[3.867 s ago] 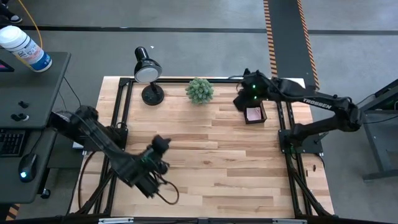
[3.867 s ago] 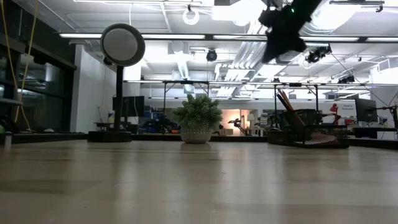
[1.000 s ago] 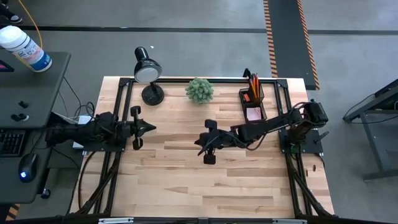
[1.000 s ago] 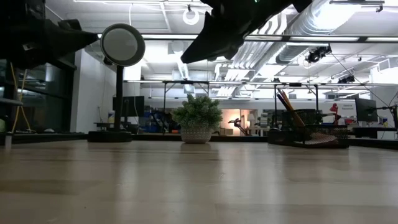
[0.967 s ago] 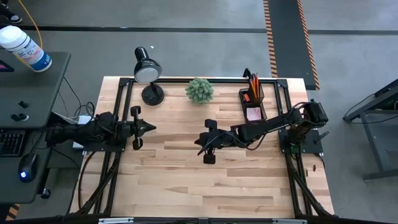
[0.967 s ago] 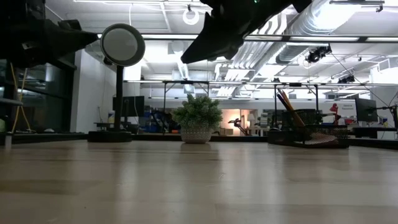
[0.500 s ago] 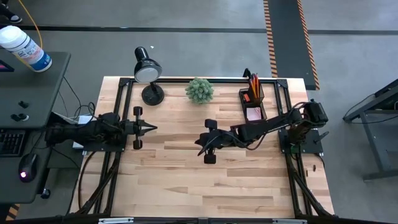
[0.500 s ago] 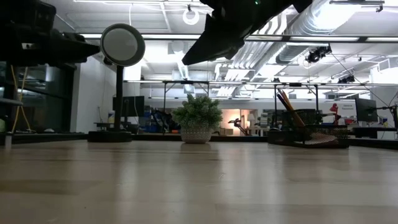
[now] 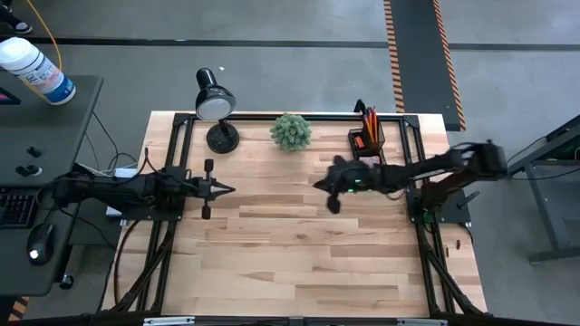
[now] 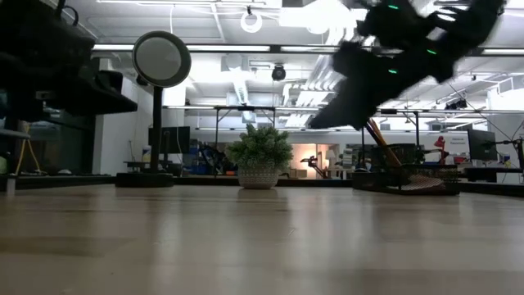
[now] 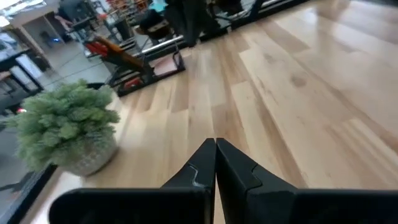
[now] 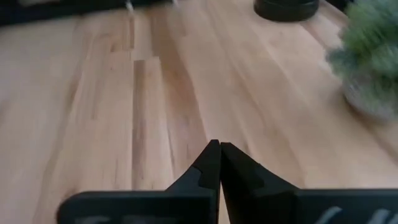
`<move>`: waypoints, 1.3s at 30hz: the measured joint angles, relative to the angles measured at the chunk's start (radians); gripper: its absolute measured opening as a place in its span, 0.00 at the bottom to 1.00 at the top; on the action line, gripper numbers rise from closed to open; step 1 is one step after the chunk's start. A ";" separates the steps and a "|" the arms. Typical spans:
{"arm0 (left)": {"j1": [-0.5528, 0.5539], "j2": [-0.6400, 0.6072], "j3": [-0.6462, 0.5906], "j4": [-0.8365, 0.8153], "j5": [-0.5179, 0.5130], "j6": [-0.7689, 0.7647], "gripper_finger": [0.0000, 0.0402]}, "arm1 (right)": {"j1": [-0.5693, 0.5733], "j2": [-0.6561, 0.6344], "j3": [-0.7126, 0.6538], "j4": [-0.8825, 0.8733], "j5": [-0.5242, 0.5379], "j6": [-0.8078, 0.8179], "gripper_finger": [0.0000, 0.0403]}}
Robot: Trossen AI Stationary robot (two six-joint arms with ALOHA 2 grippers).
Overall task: Pick and place office supplies into organizer
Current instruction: Return to Home Position
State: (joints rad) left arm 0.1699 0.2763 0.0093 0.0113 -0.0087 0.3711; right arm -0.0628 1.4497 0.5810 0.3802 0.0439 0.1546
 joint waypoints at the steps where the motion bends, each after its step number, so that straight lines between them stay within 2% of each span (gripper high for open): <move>1: 0.000 0.004 0.000 0.003 -0.008 0.007 0.00 | -0.013 -0.038 -0.059 0.048 -0.027 0.013 0.00; 4: 0.000 0.004 0.000 0.019 -0.011 0.021 0.00 | -0.023 -0.149 -0.218 0.177 -0.077 0.029 0.00; 7: 0.000 0.003 0.000 0.053 0.000 0.024 0.00 | -0.015 -0.257 -0.352 0.265 -0.081 0.050 0.00; 13: 0.000 0.003 0.000 0.115 0.033 0.024 0.00 | 0.019 -0.454 -0.558 0.429 -0.092 0.073 0.00; 20: 0.000 0.003 0.000 0.121 0.042 0.024 0.00 | 0.070 -0.642 -0.572 0.393 -0.175 0.048 0.00; 25: 0.000 0.003 0.000 0.121 0.042 0.021 0.00 | 0.094 -0.819 -0.571 0.258 -0.263 0.048 0.00; 33: 0.000 0.003 0.000 0.121 0.042 0.021 0.00 | 0.118 -1.097 -0.571 -0.029 -0.259 0.066 0.00; 39: 0.000 0.003 0.000 0.121 0.042 0.017 0.00 | 0.118 -1.253 -0.572 -0.217 -0.196 0.071 0.00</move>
State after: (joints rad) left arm 0.1699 0.2794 0.0097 0.1318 0.0338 0.3878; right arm 0.0555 0.1970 0.0093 0.1630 -0.1519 0.2261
